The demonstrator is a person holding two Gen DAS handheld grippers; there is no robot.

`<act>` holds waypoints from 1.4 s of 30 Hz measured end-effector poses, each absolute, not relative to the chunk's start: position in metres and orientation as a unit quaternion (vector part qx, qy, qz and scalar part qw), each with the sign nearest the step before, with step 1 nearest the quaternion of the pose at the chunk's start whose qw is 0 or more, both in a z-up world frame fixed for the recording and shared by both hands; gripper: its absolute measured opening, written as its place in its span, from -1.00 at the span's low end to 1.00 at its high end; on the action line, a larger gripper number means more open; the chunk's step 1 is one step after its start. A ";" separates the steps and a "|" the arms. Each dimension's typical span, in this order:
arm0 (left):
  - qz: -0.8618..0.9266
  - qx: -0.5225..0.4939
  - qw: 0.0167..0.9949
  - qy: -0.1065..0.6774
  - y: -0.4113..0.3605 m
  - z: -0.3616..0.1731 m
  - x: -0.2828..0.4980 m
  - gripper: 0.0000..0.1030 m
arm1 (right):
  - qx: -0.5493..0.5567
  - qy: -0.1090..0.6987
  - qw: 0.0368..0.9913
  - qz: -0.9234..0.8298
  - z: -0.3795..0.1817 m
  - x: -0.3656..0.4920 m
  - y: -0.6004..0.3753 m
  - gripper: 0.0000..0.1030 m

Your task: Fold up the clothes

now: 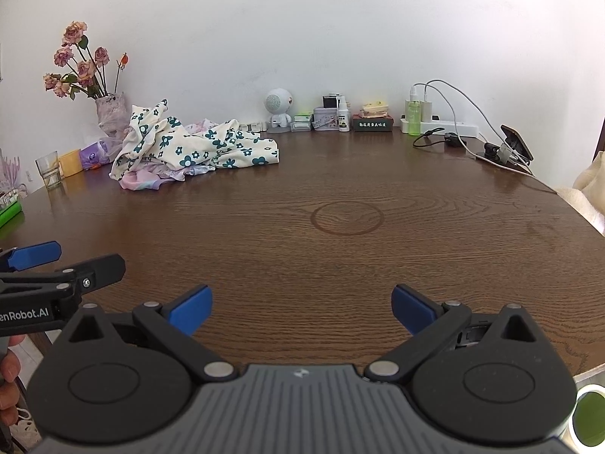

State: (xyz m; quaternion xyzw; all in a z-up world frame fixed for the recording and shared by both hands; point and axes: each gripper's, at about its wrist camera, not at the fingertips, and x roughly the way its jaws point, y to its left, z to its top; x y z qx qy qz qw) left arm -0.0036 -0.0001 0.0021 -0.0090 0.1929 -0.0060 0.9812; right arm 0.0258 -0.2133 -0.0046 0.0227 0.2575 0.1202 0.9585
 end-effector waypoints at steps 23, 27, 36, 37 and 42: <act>-0.004 -0.006 0.981 0.193 -0.002 0.002 -0.007 1.00 | 0.020 0.262 0.957 0.126 -0.005 0.025 -0.210 1.00; -0.004 -0.006 0.981 0.194 -0.001 0.001 -0.007 1.00 | 0.020 0.263 0.956 0.127 -0.005 0.025 -0.210 1.00; -0.002 -0.006 0.981 0.194 -0.002 0.000 -0.007 1.00 | 0.021 0.264 0.956 0.128 -0.005 0.026 -0.209 1.00; -0.002 -0.006 0.981 0.194 -0.002 0.000 -0.008 1.00 | 0.021 0.263 0.956 0.129 -0.005 0.026 -0.209 1.00; -0.001 -0.005 0.981 0.194 -0.002 0.000 -0.009 1.00 | 0.021 0.263 0.956 0.130 -0.005 0.026 -0.209 1.00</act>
